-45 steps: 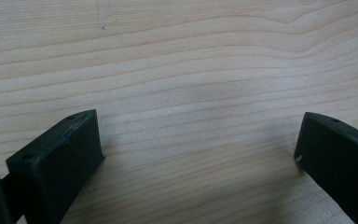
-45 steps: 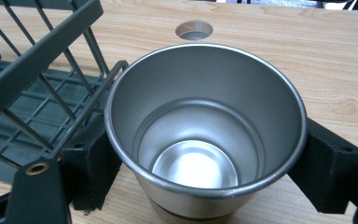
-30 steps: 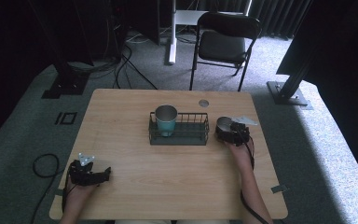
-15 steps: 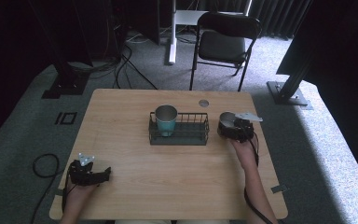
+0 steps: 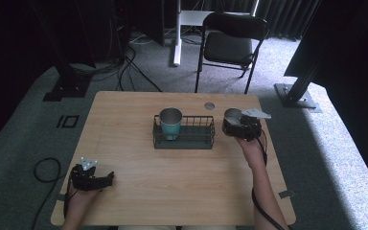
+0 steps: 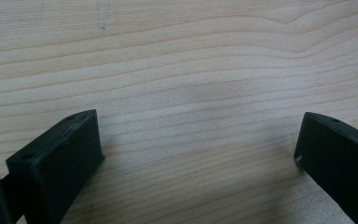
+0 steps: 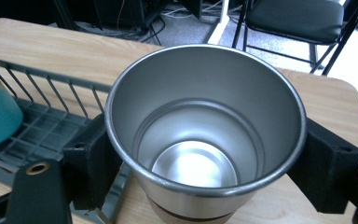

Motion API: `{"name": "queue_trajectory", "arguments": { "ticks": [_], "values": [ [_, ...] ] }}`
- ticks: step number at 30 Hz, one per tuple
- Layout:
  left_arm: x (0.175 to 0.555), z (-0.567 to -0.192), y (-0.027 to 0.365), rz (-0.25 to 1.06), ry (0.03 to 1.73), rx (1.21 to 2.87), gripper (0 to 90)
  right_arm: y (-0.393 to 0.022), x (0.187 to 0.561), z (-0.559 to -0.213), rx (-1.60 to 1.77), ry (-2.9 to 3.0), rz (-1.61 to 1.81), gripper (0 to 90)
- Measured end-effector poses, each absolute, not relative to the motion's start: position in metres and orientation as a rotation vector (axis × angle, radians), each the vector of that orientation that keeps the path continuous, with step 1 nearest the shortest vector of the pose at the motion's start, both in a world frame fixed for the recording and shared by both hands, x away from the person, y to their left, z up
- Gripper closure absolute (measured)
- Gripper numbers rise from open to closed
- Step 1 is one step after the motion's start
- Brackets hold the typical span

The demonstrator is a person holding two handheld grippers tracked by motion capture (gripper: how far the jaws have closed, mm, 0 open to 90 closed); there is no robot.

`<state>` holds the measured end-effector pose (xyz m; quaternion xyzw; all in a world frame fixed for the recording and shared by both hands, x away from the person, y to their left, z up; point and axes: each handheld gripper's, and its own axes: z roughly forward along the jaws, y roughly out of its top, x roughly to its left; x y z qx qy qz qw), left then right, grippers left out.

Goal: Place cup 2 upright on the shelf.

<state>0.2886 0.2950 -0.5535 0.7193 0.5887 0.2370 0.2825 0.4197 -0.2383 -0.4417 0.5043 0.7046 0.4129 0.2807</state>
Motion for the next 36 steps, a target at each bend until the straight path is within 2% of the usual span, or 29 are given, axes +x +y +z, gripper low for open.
{"name": "queue_trajectory", "arguments": {
  "ticks": [16, 36],
  "values": [
    [0.289, -0.554, 0.295, 0.635, 1.577, 1.926, 1.2, -0.216, 0.422, -0.411, 1.273, 1.897, 1.151, 18.1],
    [0.289, -0.554, 0.295, 0.634, 1.577, 1.926, 1.2, -0.169, 0.426, -0.402, 1.169, 1.977, 1.196, 18.1]
  ]
}}
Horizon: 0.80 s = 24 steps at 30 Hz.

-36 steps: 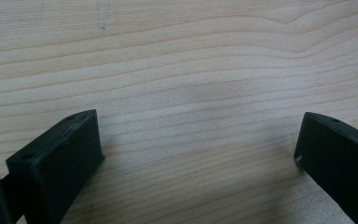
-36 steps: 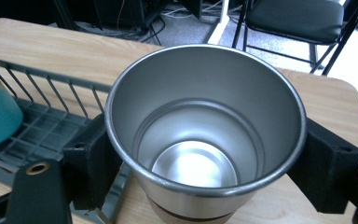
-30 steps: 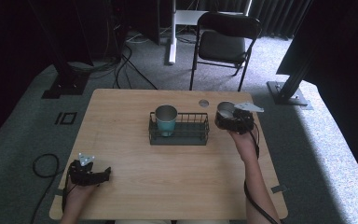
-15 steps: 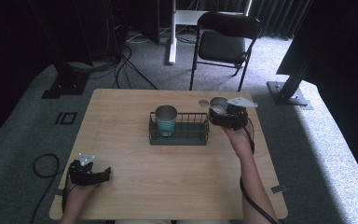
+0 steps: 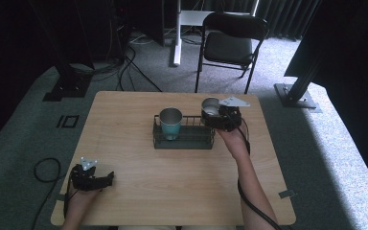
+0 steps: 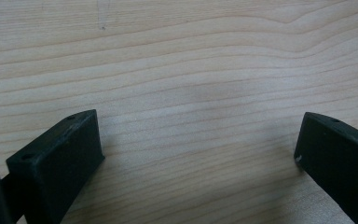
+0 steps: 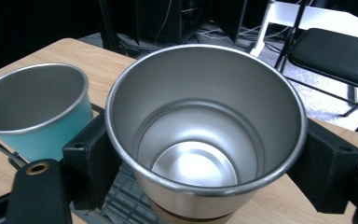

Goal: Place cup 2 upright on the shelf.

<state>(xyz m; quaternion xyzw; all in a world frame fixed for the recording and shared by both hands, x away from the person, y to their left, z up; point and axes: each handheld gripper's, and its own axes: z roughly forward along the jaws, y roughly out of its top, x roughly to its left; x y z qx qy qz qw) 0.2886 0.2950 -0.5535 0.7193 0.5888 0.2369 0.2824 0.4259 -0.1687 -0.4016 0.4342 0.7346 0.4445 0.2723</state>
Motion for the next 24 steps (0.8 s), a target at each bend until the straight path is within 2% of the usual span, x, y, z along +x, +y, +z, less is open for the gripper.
{"name": "queue_trajectory", "arguments": {
  "ticks": [11, 24],
  "values": [
    [0.289, -0.554, 0.295, 0.635, 1.577, 1.926, 1.2, -0.141, 0.429, -0.41, 1.141, 2.038, 1.216, 18.1],
    [0.289, -0.554, 0.295, 0.635, 1.577, 1.926, 1.2, -0.129, 0.432, -0.431, 1.158, 2.082, 1.193, 18.1]
  ]
}}
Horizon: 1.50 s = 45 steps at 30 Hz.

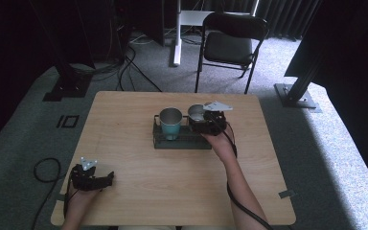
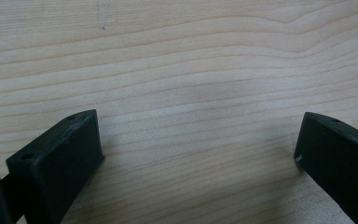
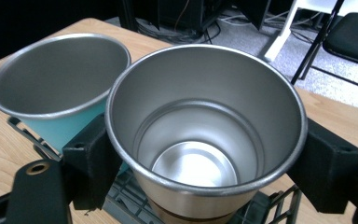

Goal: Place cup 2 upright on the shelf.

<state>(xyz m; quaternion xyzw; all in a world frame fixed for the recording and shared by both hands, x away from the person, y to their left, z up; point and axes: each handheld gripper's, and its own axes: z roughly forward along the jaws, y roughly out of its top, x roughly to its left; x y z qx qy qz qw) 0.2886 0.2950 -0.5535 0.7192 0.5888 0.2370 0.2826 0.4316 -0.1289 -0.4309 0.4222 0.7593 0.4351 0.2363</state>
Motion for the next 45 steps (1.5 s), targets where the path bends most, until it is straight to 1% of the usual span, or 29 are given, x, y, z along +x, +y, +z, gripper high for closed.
{"name": "queue_trajectory", "arguments": {
  "ticks": [7, 26, 45],
  "values": [
    [0.289, -0.554, 0.295, 0.635, 1.577, 1.926, 1.2, -0.124, 0.435, -0.442, 1.169, 2.104, 1.176, 18.1],
    [0.289, -0.554, 0.295, 0.634, 1.577, 1.926, 1.2, -0.117, 0.445, -0.454, 1.193, 2.127, 1.135, 18.1],
    [0.288, -0.554, 0.296, 0.633, 1.571, 1.929, 1.2, -0.114, 0.441, -0.462, 1.192, 2.117, 1.138, 18.1]
  ]
}}
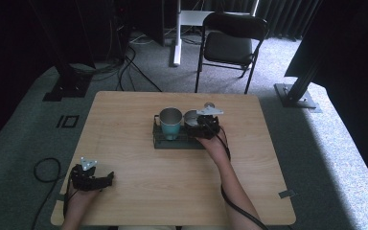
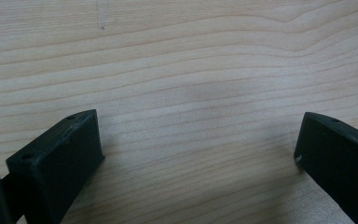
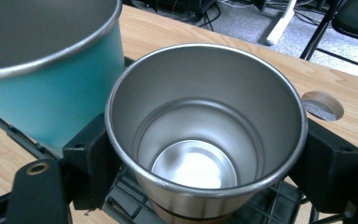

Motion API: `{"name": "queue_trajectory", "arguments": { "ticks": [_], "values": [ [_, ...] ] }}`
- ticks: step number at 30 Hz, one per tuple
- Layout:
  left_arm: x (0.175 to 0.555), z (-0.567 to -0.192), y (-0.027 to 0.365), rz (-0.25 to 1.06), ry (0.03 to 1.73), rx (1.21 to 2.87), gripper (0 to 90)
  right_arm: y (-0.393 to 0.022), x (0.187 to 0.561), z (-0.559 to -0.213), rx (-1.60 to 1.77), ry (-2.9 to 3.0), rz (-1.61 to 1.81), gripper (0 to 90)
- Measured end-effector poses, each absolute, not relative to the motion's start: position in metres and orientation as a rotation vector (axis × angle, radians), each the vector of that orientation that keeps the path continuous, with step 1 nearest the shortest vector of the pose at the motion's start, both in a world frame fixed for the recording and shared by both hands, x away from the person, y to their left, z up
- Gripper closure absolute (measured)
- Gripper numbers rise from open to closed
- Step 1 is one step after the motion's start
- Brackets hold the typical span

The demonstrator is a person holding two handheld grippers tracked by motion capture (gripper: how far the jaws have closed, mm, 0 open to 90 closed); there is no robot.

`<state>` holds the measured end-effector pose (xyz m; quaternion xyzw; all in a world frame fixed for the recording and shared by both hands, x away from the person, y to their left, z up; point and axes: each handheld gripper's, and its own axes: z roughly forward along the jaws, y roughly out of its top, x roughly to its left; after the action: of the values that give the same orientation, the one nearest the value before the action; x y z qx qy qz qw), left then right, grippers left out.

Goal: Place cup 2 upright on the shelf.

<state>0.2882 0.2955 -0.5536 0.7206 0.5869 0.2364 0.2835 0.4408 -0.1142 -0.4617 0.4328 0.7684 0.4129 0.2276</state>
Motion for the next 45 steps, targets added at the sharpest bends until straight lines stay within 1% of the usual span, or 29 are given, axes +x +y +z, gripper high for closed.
{"name": "queue_trajectory", "arguments": {
  "ticks": [6, 15, 16, 20, 45],
  "values": [
    [0.288, -0.554, 0.296, 0.633, 1.571, 1.929, 1.2, -0.115, 0.44, -0.468, 1.19, 2.128, 1.123, 18.1],
    [0.288, -0.554, 0.296, 0.633, 1.57, 1.929, 1.2, -0.116, 0.441, -0.468, 1.215, 2.14, 1.131, 17.8],
    [0.288, -0.554, 0.296, 0.633, 1.57, 1.929, 1.2, -0.117, 0.442, -0.468, 1.225, 2.159, 1.139, 15.9],
    [0.288, -0.554, 0.296, 0.633, 1.571, 1.929, 1.2, -0.118, 0.442, -0.467, 1.225, 2.165, 1.158, 13.5],
    [0.288, -0.554, 0.296, 0.633, 1.57, 1.93, 1.2, -0.132, 0.421, -0.469, 1.175, 2.149, 1.211, 13.6]
  ]
}}
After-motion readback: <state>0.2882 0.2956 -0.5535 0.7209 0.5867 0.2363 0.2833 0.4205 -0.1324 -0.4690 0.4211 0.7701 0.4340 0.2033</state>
